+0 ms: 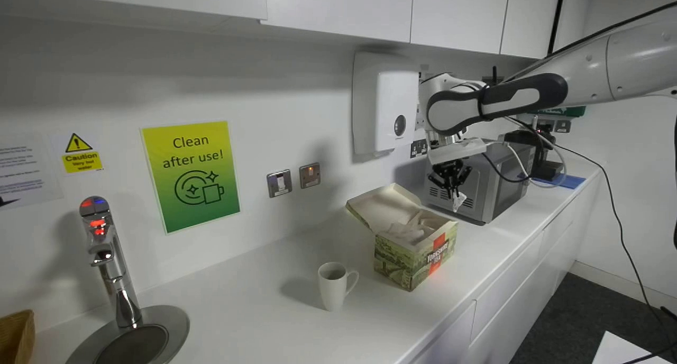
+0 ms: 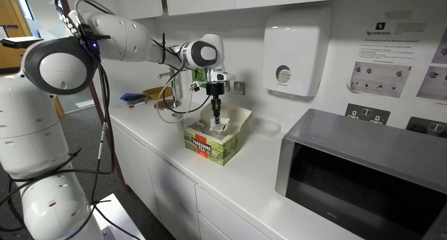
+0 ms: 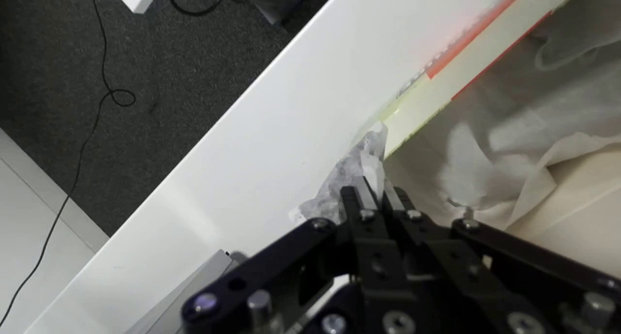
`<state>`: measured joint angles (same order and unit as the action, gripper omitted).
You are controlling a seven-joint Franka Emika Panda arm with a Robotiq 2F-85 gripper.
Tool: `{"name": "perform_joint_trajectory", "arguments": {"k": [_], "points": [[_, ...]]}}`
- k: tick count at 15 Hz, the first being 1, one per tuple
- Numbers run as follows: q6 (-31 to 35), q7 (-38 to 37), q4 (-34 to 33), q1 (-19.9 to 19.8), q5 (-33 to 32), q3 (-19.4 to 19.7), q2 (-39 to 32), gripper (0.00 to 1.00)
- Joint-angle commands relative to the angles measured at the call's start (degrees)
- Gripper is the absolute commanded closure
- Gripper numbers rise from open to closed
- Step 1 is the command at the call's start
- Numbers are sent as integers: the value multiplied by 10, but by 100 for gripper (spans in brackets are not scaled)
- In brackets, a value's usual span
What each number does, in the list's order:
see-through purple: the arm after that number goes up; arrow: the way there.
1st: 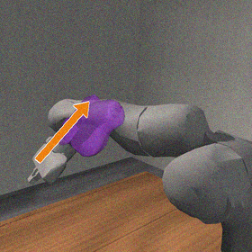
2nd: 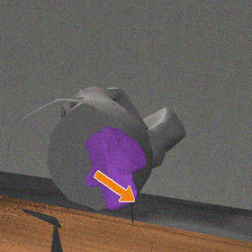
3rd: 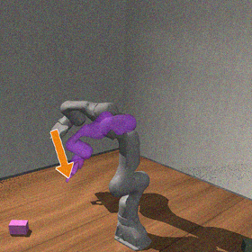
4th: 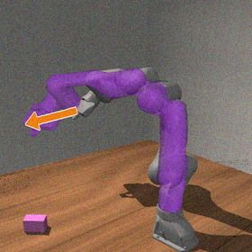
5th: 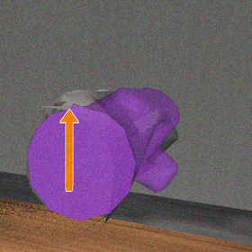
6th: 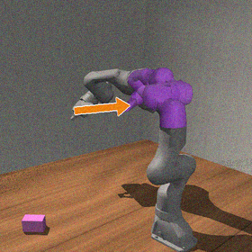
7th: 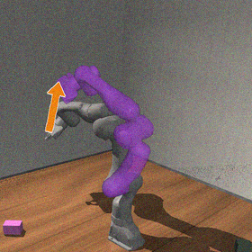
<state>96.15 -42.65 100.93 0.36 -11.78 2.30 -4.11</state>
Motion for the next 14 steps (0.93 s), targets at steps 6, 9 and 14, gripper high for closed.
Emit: {"name": "perform_joint_trajectory", "arguments": {"k": [6,9,14], "points": [[174,10,20,12,90,-21,-26,99],[195,27,43,16,139,-28,-20,99],[188,32,56,15,151,-25,5,99]]}}
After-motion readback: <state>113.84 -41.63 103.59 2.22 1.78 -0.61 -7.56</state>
